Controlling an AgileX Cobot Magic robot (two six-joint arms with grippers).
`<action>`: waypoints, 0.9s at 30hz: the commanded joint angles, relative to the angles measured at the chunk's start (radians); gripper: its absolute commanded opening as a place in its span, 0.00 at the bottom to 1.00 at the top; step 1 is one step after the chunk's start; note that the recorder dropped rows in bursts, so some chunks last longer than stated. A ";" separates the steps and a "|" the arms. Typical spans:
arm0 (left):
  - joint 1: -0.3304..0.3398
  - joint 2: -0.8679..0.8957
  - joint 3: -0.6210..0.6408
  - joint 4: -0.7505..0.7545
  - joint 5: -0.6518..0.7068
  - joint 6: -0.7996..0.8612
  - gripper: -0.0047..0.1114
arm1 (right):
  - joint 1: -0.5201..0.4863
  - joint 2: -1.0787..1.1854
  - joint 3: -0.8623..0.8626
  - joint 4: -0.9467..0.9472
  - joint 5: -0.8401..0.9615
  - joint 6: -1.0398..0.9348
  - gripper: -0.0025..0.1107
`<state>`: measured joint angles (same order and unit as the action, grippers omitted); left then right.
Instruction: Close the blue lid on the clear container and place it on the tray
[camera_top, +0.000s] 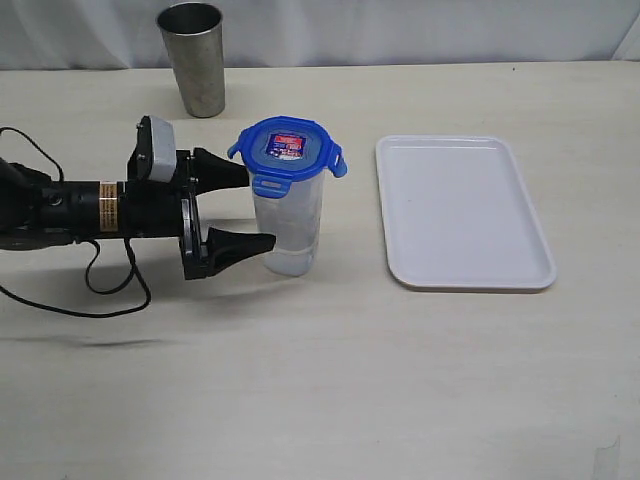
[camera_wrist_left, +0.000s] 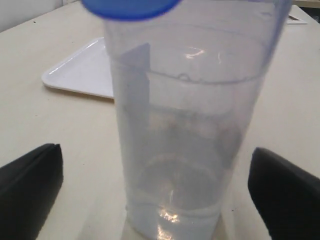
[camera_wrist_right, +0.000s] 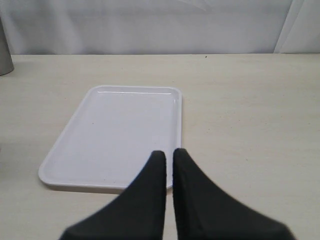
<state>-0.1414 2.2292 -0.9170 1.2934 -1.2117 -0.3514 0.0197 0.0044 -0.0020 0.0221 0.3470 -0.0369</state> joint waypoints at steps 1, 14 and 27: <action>-0.033 0.037 -0.053 0.034 -0.009 0.003 0.84 | -0.006 -0.004 0.002 -0.008 -0.002 0.000 0.07; -0.126 0.104 -0.136 -0.052 -0.009 0.035 0.84 | -0.006 -0.004 0.002 -0.008 -0.002 0.000 0.07; -0.138 0.104 -0.136 -0.079 -0.009 0.037 0.84 | -0.006 -0.004 0.002 -0.008 -0.002 0.000 0.07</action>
<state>-0.2773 2.3332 -1.0454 1.2270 -1.2118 -0.3163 0.0197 0.0044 -0.0020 0.0221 0.3470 -0.0369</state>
